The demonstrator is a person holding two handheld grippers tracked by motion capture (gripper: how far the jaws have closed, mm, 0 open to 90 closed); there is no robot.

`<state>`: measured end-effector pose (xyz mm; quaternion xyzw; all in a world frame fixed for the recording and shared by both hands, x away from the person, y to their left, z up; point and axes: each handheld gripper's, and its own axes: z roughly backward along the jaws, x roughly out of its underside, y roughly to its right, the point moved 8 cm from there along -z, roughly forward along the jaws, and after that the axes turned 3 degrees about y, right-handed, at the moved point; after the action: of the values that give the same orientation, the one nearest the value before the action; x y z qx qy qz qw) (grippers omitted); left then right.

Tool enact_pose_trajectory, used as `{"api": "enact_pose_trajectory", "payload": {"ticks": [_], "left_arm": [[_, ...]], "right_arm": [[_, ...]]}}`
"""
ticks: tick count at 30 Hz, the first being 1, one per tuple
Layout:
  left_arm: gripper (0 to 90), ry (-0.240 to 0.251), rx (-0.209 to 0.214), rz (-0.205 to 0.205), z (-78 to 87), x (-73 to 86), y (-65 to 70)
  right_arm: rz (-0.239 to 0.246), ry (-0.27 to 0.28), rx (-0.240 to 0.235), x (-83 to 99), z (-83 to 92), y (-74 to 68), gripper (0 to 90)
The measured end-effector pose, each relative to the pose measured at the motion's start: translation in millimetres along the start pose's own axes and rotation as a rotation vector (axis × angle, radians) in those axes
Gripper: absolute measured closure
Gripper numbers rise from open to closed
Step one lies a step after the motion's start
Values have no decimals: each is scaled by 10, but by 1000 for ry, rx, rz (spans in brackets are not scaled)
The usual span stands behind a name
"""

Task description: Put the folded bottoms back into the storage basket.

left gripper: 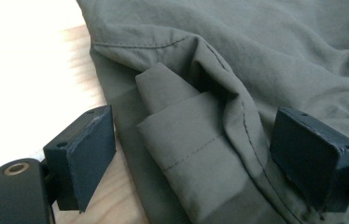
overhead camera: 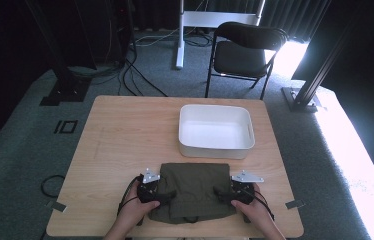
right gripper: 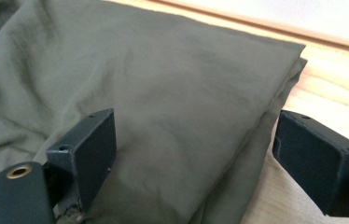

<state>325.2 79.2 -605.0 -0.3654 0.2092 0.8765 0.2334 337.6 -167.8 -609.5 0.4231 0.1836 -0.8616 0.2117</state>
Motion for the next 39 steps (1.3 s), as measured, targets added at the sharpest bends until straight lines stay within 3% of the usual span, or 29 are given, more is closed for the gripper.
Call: {"api": "enact_pose_trajectory", "payload": {"ticks": [4,9,12,13,15,16,18,21,23,26,30,33,37,39], "left_arm": [[156,47,-18,-39,-60,-7,10],[157,50,-63,-28,-86,-18,35],[170,54,-54,-31,-95,-26,54],[215,56,-42,-38,-93,-28,63],[421,63,5,-40,-97,-35,98],[449,61,1,-46,-101,-37,101],[489,52,-21,-96,-123,-43,129],[590,53,-25,-141,-146,-52,186],[637,59,-14,-142,-143,-59,186],[675,69,17,-107,-124,-65,159],[702,107,1,-139,-83,-86,182],[718,126,28,-117,-22,-133,206],[724,138,50,-130,96,-213,251],[725,162,52,-137,154,-270,270]], "right_arm": [[0,-32,10,25,-14,5,134],[29,-43,26,34,-28,-33,137],[30,-44,29,35,-27,-37,143],[40,-42,29,34,-29,-41,175],[52,-36,25,31,-24,-64,255],[69,-33,19,28,-28,-87,326],[79,-23,-37,18,-30,-159,516],[76,-28,-46,11,-39,-205,592],[61,-36,-63,6,-38,-237,701],[77,-52,-65,-10,-17,-262,756],[39,-44,-103,-60,63,-279,771],[5,-13,-125,-136,154,-293,777],[46,9,-131,-227,296,-350,785],[36,29,-138,-281,365,-374,789]]}}
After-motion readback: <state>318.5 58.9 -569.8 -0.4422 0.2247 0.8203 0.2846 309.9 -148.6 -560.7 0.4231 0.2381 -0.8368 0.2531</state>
